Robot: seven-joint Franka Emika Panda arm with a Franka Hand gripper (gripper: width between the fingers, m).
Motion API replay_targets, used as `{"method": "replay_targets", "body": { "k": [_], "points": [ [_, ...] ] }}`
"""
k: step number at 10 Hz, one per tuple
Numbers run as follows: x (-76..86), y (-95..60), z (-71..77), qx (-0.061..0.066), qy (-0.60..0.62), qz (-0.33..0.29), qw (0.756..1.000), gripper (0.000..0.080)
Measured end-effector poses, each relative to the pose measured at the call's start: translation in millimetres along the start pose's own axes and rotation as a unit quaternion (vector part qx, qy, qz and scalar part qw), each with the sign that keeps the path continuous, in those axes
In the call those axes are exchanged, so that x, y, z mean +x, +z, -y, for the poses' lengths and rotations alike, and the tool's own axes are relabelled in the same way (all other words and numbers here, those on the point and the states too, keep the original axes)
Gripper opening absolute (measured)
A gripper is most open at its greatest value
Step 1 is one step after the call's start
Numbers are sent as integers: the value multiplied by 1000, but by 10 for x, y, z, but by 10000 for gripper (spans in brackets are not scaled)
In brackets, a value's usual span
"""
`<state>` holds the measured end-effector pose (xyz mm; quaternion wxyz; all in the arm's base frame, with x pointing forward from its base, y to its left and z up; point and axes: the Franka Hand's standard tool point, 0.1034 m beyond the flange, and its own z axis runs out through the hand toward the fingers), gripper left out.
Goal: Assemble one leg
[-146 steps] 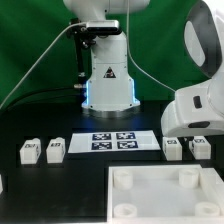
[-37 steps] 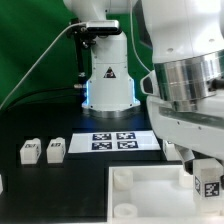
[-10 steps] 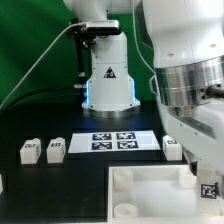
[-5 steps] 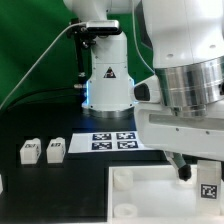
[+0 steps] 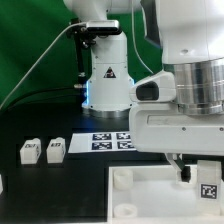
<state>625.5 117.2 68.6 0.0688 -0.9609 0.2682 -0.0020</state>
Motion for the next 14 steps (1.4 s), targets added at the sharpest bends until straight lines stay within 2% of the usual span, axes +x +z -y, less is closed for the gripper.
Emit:
{"method": "replay_targets", "body": {
  "k": [1, 2, 3, 4, 5, 6, 7, 8, 10, 11, 12, 13, 14],
  "points": [
    [-11, 3, 14, 3, 68, 2, 998, 386],
    [-13, 8, 3, 2, 109, 3, 994, 298],
    [-3, 5, -2, 7, 160, 6, 987, 298],
    [31, -9, -26, 13, 254, 11, 967, 298],
    [47, -15, -34, 14, 329, 13, 944, 298],
    [48, 1, -32, 24, 423, 14, 906, 298],
    [39, 5, -35, 34, 474, 12, 880, 298],
    [31, 6, -31, 33, 470, 12, 882, 298],
    [20, 12, -28, 32, 429, 11, 903, 298],
    [10, 16, -28, 30, 372, 10, 928, 298],
    [-11, 13, -23, 22, 265, 7, 964, 298],
    [-5, -9, 18, 13, 171, -4, 985, 372],
    [12, -2, 0, 13, 128, -6, 992, 372]
  ]
}}
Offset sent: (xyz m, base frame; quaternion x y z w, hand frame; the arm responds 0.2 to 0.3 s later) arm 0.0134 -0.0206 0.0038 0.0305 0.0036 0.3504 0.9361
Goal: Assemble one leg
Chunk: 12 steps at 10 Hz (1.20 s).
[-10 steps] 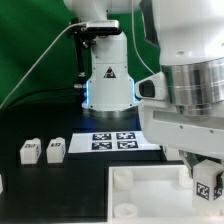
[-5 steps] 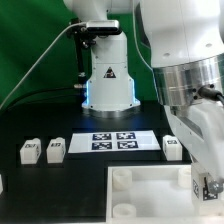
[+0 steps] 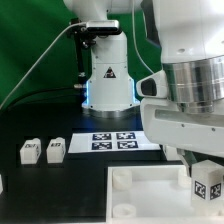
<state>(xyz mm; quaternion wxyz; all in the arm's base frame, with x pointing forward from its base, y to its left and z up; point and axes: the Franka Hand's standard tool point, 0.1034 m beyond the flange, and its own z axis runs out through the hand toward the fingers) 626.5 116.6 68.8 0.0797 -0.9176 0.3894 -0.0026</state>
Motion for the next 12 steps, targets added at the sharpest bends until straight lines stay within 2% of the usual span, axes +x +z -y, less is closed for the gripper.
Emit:
{"method": "replay_targets", "body": {
  "k": [1, 2, 3, 5, 7, 9, 10, 11, 12],
  "points": [
    [9, 2, -8, 0, -45, 0, 999, 567],
    [8, 2, -8, 0, -78, 0, 997, 624],
    [11, -1, -14, -4, -160, -1, 987, 624],
    [-37, -38, 35, -21, -330, -9, 944, 648],
    [-12, -36, 9, -24, -435, -8, 900, 649],
    [-14, -35, 10, -23, -418, -8, 908, 649],
    [-6, -35, 5, -23, -418, -8, 908, 516],
    [-14, -33, 10, -21, -379, -8, 925, 516],
    [-12, -32, 7, -20, -328, -9, 944, 335]
  ]
}}
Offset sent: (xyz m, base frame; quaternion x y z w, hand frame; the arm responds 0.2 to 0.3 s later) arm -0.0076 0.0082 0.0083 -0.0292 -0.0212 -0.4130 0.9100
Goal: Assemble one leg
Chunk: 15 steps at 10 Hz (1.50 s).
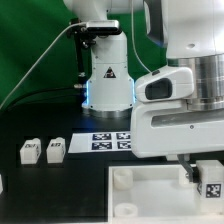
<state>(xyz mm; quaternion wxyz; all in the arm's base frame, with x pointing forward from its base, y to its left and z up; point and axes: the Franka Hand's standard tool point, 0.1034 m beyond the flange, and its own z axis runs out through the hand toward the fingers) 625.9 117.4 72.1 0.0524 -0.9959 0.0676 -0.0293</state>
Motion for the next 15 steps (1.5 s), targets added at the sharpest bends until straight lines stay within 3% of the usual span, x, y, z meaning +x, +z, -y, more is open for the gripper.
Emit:
{"method": "replay_targets", "body": {
  "k": [1, 3, 5, 6, 8, 9, 11, 15],
  "points": [
    [5, 3, -30, -1, 24, 0, 1000, 298],
    [49, 5, -71, 2, 146, -2, 989, 297],
    [38, 10, -83, 4, 292, 7, 956, 296],
    [30, 14, -62, -6, 400, 23, 916, 296],
    [31, 25, -31, -18, 584, 47, 810, 296],
    [36, 23, -29, -17, 654, 49, 755, 296],
    [45, 16, -48, -18, 727, 50, 685, 296],
    [47, 9, -57, -23, 794, 46, 606, 296]
  ]
}}
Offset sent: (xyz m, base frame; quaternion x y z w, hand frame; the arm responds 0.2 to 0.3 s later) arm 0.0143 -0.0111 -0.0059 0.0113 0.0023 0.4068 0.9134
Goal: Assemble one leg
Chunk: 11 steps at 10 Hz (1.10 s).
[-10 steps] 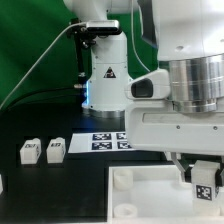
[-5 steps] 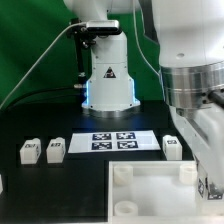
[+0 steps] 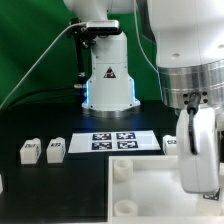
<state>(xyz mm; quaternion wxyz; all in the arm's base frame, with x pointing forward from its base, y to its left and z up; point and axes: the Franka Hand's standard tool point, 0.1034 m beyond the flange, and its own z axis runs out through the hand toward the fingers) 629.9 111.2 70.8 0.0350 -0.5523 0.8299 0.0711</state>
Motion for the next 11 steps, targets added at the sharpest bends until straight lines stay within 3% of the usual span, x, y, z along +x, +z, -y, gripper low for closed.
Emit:
{"method": "replay_targets", "body": {
  "k": [2, 3, 4, 8, 11],
  "points": [
    [2, 20, -17, -2, -19, -1, 1000, 297],
    [0, 20, -18, -2, -20, -1, 1000, 476],
    [-9, 19, -23, -2, -21, -1, 1000, 589],
    [-120, -183, -271, -3, -41, 4, 999, 646],
    [-111, -154, -272, -4, -41, 2, 999, 649]
  ]
}}
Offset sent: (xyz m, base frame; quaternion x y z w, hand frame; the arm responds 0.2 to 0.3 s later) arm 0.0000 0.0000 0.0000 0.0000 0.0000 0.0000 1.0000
